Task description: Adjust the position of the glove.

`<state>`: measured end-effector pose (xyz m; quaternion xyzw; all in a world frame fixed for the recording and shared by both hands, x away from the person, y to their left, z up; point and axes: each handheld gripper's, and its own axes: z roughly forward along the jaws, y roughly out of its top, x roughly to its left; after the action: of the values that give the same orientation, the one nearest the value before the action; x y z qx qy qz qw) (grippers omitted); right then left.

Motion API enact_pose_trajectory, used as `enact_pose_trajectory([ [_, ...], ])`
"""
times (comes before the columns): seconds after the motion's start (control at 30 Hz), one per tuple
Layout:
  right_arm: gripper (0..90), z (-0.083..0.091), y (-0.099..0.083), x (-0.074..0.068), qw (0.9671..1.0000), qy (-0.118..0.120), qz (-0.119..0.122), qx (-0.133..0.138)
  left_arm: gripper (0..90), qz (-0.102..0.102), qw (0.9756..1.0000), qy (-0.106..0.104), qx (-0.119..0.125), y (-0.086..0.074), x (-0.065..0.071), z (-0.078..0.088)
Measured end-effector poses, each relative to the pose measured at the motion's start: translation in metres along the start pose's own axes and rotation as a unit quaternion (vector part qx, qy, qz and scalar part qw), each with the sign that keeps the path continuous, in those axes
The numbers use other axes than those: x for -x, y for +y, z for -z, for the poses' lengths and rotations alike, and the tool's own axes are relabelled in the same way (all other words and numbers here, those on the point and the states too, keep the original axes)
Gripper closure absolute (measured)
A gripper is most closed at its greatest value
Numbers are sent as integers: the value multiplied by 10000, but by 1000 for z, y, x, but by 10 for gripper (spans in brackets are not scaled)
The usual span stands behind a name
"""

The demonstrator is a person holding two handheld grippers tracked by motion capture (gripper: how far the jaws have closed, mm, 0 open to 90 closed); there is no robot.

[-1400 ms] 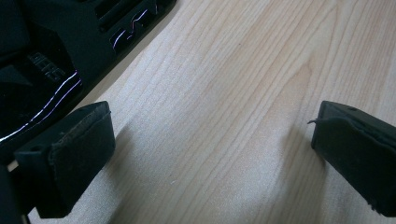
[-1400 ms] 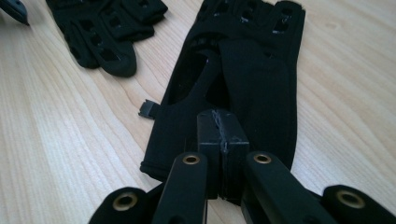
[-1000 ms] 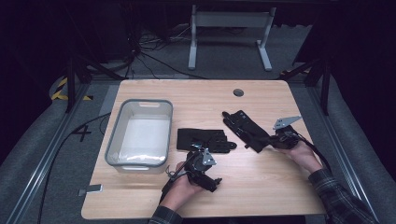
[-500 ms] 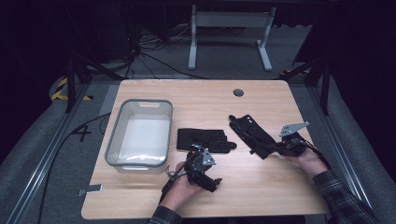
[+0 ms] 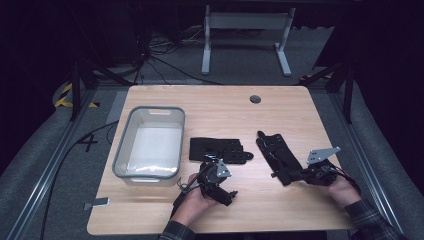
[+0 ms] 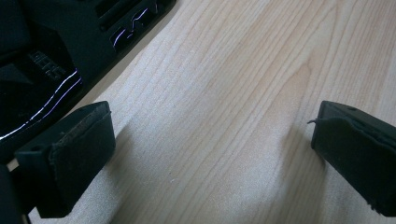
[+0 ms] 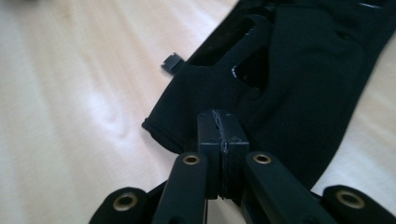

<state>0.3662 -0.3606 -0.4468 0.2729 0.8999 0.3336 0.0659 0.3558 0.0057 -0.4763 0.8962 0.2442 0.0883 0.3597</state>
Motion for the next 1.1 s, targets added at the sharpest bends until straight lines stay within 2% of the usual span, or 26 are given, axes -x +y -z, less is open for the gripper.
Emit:
enact_pose_trajectory([
  [0.27, 900, 7, -12, -27, 9996, 244, 160, -25, 0, -6, 10000, 1, 3, 0, 0, 0],
  [0.4, 900, 9, -14, -32, 9994, 260, 212, 0, 0, 2, 10000, 2, 1, 0, 0, 0],
  [0.47, 900, 12, -12, -31, 9994, 253, 216, 112, 0, 0, 10000, 1, 0, 0, 0, 0],
  [0.6, 900, 19, -5, -23, 9992, 129, 175, 331, 0, 2, 10000, -1, 1, 0, 0, 0],
  [0.83, 900, 13, 16, 9, 9987, -172, 74, 467, 0, 1, 10000, -1, -1, 0, 0, 0],
  [0.87, 900, 13, 16, 9, 9987, -172, 74, 467, 0, 1, 10000, -1, -1, 0, 0, 0],
  [1.1, 900, -6, 29, 36, 9989, -342, 4, 332, 0, -8, 10000, -3, 3, 0, 0, 0],
])
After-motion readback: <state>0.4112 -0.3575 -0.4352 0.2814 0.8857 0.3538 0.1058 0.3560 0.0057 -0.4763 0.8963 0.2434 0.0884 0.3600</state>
